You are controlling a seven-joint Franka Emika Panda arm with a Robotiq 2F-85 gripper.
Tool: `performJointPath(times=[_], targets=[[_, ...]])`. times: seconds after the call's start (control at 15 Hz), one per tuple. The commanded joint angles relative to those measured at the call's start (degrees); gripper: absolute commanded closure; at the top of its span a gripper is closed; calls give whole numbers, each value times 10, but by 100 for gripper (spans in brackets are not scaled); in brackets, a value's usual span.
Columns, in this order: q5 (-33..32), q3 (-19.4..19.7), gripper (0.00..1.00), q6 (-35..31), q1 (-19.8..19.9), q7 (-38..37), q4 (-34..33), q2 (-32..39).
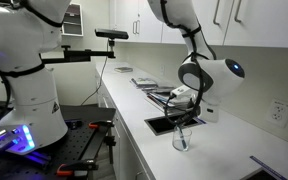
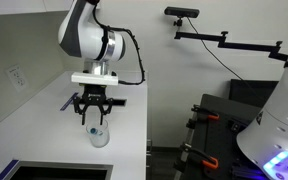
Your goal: Put the marker on the countertop
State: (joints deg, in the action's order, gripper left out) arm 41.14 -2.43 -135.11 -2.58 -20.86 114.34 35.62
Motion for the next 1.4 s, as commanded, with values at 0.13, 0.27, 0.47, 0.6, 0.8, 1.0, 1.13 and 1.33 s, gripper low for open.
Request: performJointPath(times=[0.13, 0.27, 0.47, 0.6, 0.8, 1.0, 1.13, 1.33], targets=[[-3, -7, 53, 64, 17, -10, -37, 27], [-5, -6, 57, 91, 19, -14, -46, 34], [-2, -5, 50, 117, 22, -12, -58, 42], [0, -6, 57, 133, 22, -11, -66, 47], [3, -6, 63, 147, 22, -10, -77, 55], [3, -4, 90, 151, 20, -12, -83, 61], [4, -4, 98, 152, 21, -9, -86, 63], [16, -11, 94, 154, 27, 6, -84, 56]])
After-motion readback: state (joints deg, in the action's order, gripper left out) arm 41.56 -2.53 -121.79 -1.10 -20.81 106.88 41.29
